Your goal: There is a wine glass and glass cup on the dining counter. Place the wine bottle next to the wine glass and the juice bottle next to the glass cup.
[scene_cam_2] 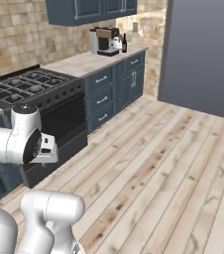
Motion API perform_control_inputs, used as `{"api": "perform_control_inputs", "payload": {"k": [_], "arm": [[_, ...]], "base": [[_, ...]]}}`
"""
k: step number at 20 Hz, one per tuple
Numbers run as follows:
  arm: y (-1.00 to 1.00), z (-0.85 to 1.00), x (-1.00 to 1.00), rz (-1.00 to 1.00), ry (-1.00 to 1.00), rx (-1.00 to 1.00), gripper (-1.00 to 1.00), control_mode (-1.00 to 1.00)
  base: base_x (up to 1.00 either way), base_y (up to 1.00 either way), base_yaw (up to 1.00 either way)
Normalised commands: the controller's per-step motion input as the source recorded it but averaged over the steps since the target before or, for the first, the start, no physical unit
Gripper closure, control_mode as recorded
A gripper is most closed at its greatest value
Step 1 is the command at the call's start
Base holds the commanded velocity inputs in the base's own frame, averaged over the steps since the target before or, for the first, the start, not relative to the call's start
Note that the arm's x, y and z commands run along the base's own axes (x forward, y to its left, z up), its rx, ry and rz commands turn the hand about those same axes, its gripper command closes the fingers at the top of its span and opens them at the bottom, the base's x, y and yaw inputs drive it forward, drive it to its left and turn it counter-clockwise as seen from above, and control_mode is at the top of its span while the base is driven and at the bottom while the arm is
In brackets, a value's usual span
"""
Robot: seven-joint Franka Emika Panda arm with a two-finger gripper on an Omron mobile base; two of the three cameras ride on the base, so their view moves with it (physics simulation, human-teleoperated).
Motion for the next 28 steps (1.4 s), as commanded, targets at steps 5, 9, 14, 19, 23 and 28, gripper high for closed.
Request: {"api": "perform_control_inputs", "payload": {"k": [5, 9, 14, 19, 23, 28], "arm": [[0.00, 0.00, 0.00, 0.00, 0.00, 0.00, -1.00, 1.00], [0.00, 0.00, 0.00, 0.00, 0.00, 0.00, -1.00, 1.00], [0.00, 0.00, 0.00, 0.00, 0.00, 0.00, -1.00, 1.00], [0.00, 0.00, 0.00, 0.00, 0.00, 0.00, -1.00, 1.00], [0.00, 0.00, 0.00, 0.00, 0.00, 0.00, -1.00, 1.00], [0.00, 0.00, 0.00, 0.00, 0.00, 0.00, -1.00, 1.00]], "base": [[0.88, 0.00, 0.00], [0.87, -0.01, 0.00], [0.86, -0.03, 0.00], [0.86, -0.04, 0.00], [0.85, -0.05, 0.00], [0.85, -0.05, 0.00]]}}
